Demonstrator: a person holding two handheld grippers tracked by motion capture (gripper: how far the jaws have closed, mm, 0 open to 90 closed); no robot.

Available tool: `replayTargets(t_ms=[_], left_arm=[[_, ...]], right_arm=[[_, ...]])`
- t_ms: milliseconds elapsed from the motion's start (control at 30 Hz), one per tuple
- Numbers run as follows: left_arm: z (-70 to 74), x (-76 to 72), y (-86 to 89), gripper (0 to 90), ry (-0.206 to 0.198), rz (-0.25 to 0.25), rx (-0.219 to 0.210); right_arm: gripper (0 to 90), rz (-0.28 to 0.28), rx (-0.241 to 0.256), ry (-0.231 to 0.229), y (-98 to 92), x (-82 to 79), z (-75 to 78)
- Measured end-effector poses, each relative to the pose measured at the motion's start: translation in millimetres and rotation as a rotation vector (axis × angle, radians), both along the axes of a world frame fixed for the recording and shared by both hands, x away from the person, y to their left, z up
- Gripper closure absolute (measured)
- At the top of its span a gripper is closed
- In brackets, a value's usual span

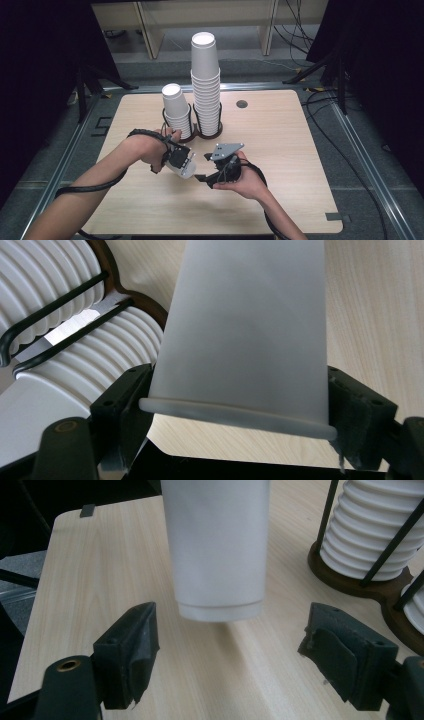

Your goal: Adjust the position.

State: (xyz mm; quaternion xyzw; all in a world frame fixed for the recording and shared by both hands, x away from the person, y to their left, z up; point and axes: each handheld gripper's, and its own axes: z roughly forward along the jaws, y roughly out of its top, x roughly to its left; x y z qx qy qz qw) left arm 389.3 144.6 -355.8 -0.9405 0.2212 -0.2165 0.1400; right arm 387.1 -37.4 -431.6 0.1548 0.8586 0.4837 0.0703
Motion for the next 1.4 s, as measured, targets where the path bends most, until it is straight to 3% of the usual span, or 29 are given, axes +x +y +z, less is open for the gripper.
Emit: replayTargets(t_ms=[300,400,567,600,633,667,700,733,767,833,867,900,1000,1033,1133,1367,1400], left_arm=[[0.0,-0.5,-3.9,21.0,-0.004,-0.015,0.025],[-1.0,-0.5,-4.0,21.0,-0.003,-0.013,0.027],[-1.0,-0.1,-4.4,21.0,-0.005,-0.014,0.027],[-1.3,-0.1,-4.5,21.0,-0.004,-0.014,0.025],[-0.2,-0.5,-5.0,21.0,-0.012,-0.017,0.031],[1.0,-0.1,-6.1,21.0,-0.015,-0.028,0.049],[1.1,-0.2,-6.4,21.0,-0.015,-0.027,0.048],[0.7,-0.3,-6.5,21.0,-0.015,-0.025,0.044],[-1.9,-0.1,-5.8,21.0,0.005,-0.020,0.012],[-1.5,0.1,-6.8,21.0,0.011,-0.025,0.037],[-1.4,0.1,-7.0,21.0,0.016,-0.026,0.044],[-0.9,0.7,-7.9,21.0,0.022,-0.033,0.060],[-0.2,0.8,-8.1,21.0,0.028,-0.028,0.078],[0.0,0.6,-7.8,21.0,0.022,-0.027,0.076],[0.1,0.7,-7.0,21.0,0.011,-0.025,0.069],[-0.9,0.3,-7.9,21.0,0.012,-0.021,0.070],[-0.7,-0.9,-7.6,21.0,-0.014,-0.015,0.050]], right_arm=[[22.5,-0.002,0.008,-0.015,6.2,3.3,-1.2],[22.4,0.003,0.010,0.008,8.3,4.3,-2.0],[22.4,0.005,0.025,0.002,12.7,7.4,-3.9],[22.4,-0.009,0.031,0.037,13.8,5.8,-4.3],[22.3,0.004,0.039,0.004,15.2,8.3,-5.0],[22.2,0.005,0.039,0.006,16.2,8.6,-5.3],[22.2,-0.004,0.039,0.027,16.8,7.6,-5.4],[22.1,0.011,0.037,0.013,17.5,9.2,-5.4],[22.0,0.010,0.038,0.014,18.4,9.3,-5.5],[21.9,0.012,0.043,0.014,20.2,10.0,-6.0],[21.9,-0.009,0.051,0.051,21.7,7.4,-6.5],[21.9,0.009,0.047,0.013,22.2,10.0,-6.6],[21.8,-0.001,0.049,0.056,24.2,8.1,-6.5],[21.7,-0.001,0.047,0.061,24.5,7.9,-6.0],[21.7,0.019,0.051,0.018,26.4,10.7,-6.5],[21.6,0.022,0.047,0.030,29.3,11.4,-7.6],[21.6,0.025,0.046,0.025,30.0,11.8,-8.3]])
